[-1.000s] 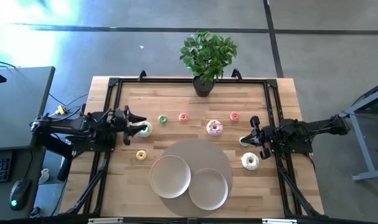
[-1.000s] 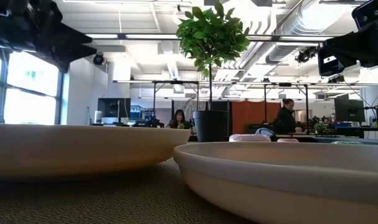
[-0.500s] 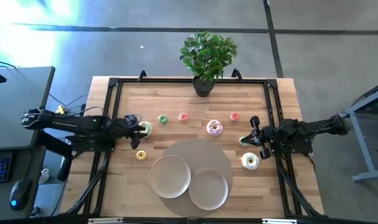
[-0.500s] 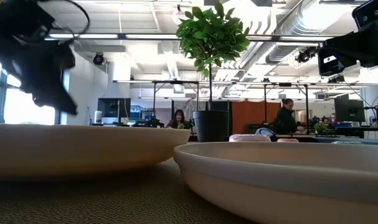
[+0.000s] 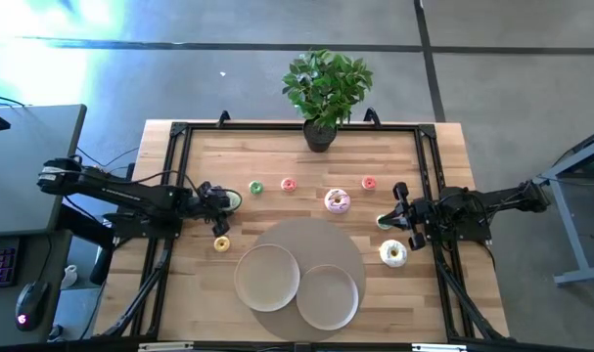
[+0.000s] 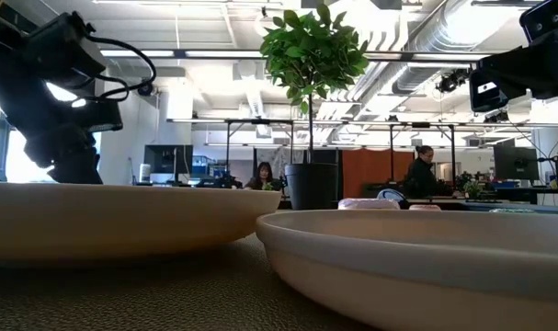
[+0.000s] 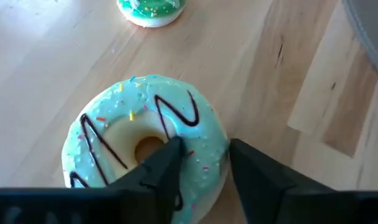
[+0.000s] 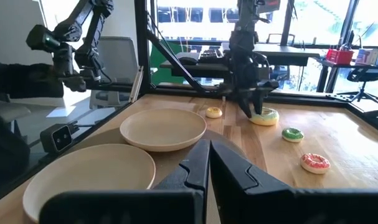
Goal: Pick & Place donuts
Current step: Put the large green donut on the left white plate
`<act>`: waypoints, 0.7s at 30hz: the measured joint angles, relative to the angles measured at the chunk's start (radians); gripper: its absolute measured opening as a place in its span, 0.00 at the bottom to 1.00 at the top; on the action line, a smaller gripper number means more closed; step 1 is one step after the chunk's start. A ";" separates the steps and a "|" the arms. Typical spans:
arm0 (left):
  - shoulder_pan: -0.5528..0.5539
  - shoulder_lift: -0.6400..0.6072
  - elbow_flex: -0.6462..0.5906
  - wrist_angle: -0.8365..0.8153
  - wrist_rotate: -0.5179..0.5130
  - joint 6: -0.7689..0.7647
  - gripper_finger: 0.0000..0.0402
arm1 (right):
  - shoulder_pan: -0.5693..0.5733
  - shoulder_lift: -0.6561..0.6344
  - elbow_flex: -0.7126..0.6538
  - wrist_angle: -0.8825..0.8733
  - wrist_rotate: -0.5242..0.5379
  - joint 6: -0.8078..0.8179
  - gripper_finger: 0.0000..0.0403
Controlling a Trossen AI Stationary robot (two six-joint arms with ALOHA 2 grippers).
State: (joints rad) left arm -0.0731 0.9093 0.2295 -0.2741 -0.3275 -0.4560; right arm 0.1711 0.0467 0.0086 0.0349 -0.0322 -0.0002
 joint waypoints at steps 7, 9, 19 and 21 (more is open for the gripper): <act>0.000 0.008 0.002 -0.008 -0.028 0.003 0.03 | -0.001 0.000 0.000 0.018 0.001 -0.002 0.03; 0.000 -0.002 0.024 -0.022 -0.027 -0.001 0.03 | 0.000 0.000 0.000 0.041 0.023 -0.040 0.03; -0.130 0.039 0.298 0.010 0.165 0.157 0.01 | -0.001 0.000 0.000 0.073 0.280 -0.084 0.03; -0.205 0.075 0.328 0.013 0.165 0.184 0.01 | -0.001 0.000 0.000 0.074 0.289 -0.070 0.03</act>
State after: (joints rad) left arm -0.2785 0.9845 0.5572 -0.2611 -0.1623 -0.2724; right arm 0.1703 0.0463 0.0089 0.1089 0.2569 -0.0706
